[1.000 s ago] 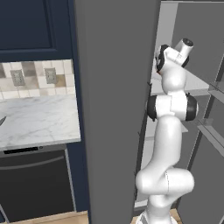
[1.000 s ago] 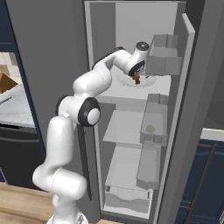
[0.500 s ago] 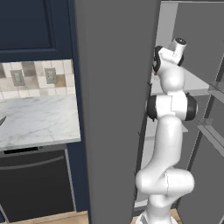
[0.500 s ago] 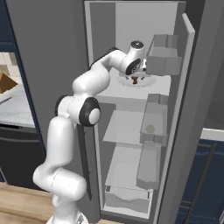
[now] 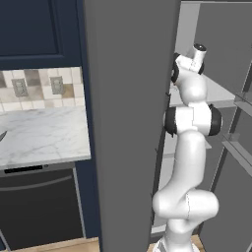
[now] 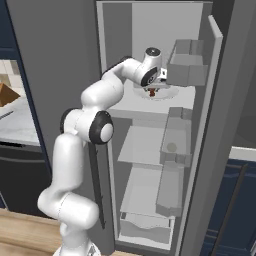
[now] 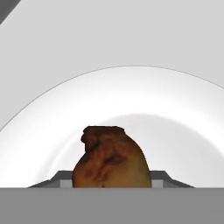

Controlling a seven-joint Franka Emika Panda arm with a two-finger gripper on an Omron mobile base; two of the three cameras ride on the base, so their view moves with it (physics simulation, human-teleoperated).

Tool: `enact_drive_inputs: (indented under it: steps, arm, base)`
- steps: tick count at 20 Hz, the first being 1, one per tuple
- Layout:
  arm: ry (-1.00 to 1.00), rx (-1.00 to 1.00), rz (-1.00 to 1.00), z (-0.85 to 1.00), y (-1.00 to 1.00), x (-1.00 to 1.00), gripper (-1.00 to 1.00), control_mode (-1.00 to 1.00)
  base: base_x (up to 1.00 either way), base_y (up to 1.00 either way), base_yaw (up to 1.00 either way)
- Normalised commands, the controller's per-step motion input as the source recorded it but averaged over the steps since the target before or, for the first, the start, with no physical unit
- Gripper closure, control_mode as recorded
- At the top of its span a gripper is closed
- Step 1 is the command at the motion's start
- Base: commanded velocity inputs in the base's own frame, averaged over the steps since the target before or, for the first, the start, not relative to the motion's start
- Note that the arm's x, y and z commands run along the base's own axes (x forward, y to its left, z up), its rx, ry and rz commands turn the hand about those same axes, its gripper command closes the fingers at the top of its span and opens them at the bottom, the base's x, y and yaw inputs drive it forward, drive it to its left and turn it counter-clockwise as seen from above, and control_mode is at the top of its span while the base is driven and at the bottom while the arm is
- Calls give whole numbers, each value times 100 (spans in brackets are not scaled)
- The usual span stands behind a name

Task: Retrieve the chicken drumstick from the fridge and place it on the cutting board.

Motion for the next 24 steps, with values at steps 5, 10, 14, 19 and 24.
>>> enact_drive_inputs:
  steps: [5, 10, 14, 19, 24]
  arm:
    - [-21, 4, 0, 13, 0, -15, 100, -100]
    - [-39, 12, 0, 21, -1, -42, 100, -100]
    - [-2, 0, 0, 3, 0, -7, 100, -100]
    - [-22, 2, 0, 39, 0, -75, 100, -100]
    - [-21, 0, 0, 67, 10, -92, 100, -100]
  base:
    - [0, 0, 0]
    - [0, 0, 0]
    - [0, 0, 0]
    - [0, 0, 0]
    - [0, 0, 0]
